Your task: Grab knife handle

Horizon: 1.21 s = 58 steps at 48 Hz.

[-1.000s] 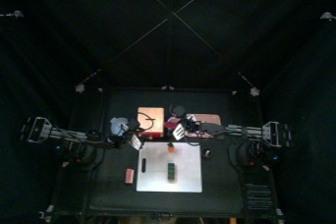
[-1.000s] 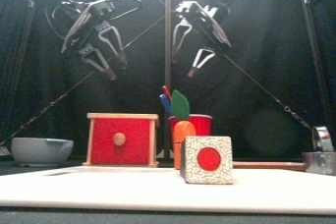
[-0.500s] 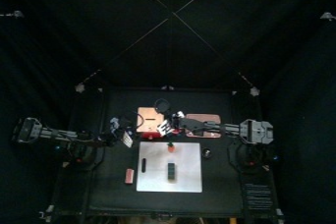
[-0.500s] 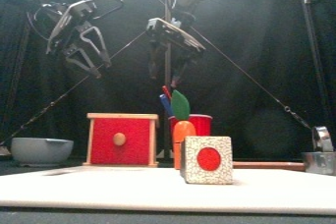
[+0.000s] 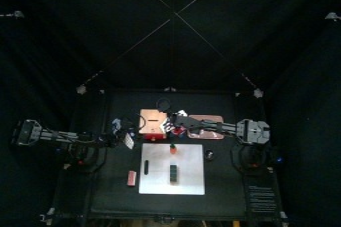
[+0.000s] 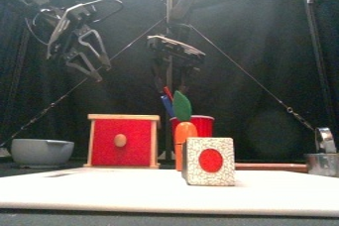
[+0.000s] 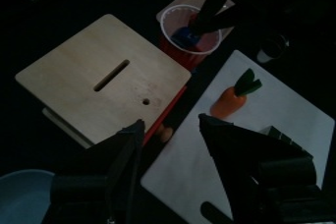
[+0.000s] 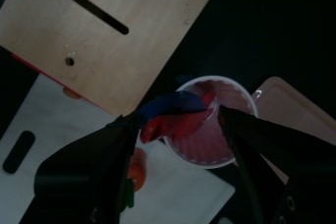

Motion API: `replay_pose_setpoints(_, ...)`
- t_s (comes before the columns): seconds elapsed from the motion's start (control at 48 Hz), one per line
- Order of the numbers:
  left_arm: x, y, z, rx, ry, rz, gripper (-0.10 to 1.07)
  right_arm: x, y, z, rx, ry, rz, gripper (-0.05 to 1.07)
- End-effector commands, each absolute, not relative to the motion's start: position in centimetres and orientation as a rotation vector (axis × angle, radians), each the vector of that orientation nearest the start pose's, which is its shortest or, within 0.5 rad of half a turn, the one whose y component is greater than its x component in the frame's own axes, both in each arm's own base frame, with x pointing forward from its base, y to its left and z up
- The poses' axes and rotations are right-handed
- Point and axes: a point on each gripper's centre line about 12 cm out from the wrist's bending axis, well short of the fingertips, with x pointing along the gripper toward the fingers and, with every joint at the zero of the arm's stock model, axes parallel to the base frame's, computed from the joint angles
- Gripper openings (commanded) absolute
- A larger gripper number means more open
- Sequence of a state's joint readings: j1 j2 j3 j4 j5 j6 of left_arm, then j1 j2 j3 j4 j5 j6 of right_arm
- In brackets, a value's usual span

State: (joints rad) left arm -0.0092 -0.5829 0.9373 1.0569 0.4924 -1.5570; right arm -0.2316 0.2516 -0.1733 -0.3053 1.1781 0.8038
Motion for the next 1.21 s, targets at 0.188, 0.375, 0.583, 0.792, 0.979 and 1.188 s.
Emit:
replay_pose_setpoints(0.188, 25.6, 5.0, 25.0, -0.4, 0.451, 0.561, 0.85, 44.1, -14.8, 28.4, 0.559, 1.029, -0.875, 0.95)
replay_pose_setpoints(0.375, 25.5, 5.0, 24.9, -0.403, 0.454, 0.564, 0.85, 43.7, -14.6, 27.8, 0.56, 1.069, -0.888, 0.95)
replay_pose_setpoints(0.583, 25.5, 5.0, 24.8, -0.403, 0.458, 0.563, 0.85, 43.4, -14.3, 27.6, 0.566, 1.087, -0.89, 0.95)
replay_pose_setpoints(0.792, 25.5, 5.0, 24.8, -0.4, 0.457, 0.564, 0.85, 43.3, -14.2, 27.3, 0.572, 1.106, -0.893, 0.94)
replay_pose_setpoints(0.979, 25.3, 5.1, 24.4, -0.403, 0.465, 0.57, 0.85, 43.4, -13.9, 27.1, 0.582, 1.115, -0.882, 0.94)
replay_pose_setpoints(1.188, 25.3, 5.1, 24.4, -0.401, 0.464, 0.57, 0.85, 43.2, -13.7, 26.5, 0.594, 1.135, -0.878, 0.94)
